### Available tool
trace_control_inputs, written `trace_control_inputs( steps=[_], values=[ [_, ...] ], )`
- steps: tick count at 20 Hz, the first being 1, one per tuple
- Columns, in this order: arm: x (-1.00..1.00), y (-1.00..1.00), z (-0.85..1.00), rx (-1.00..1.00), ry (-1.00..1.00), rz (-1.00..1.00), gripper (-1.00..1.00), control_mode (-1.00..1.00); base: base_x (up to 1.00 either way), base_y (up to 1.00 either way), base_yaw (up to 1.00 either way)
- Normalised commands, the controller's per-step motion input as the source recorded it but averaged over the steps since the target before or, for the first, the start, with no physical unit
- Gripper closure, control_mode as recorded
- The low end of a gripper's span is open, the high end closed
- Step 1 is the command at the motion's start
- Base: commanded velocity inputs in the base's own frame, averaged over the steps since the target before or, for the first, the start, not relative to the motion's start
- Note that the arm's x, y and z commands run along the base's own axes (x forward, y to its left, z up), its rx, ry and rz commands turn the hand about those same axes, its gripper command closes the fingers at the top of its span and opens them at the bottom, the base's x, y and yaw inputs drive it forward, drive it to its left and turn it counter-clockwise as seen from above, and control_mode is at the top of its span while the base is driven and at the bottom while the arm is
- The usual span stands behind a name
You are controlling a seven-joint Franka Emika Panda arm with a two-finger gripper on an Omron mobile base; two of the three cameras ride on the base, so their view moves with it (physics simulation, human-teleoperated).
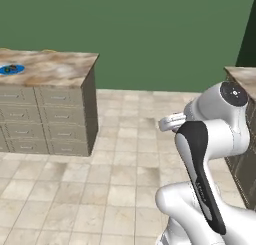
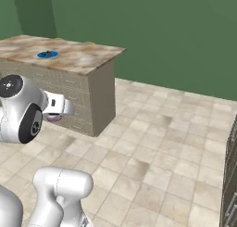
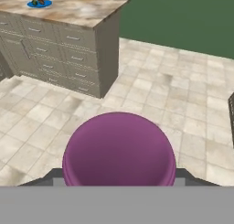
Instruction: Pick the avocado and bread from the counter and place them on the plate. Then pick the jam from the cabinet and place it next to the plate. Lastly close the cabinet door.
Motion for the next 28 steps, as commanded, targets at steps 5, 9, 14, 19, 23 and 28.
trace_control_inputs(
  steps=[5,9,14,19,23,28],
  values=[
    [0.00,0.00,0.00,0.00,0.00,0.00,1.00,1.00,0.42,0.33,0.28],
    [0.00,0.00,0.00,0.00,0.00,0.00,1.00,1.00,0.47,0.33,0.27],
    [0.00,0.00,0.00,0.00,0.00,0.00,1.00,1.00,0.53,0.30,0.26],
    [0.00,0.00,0.00,0.00,0.00,0.00,1.00,1.00,0.68,0.25,0.24],
    [0.00,0.00,0.00,0.00,0.00,0.00,1.00,1.00,0.72,0.19,0.21],
    [0.00,0.00,0.00,0.00,0.00,0.00,1.00,1.00,0.69,0.14,0.18]
  ],
)
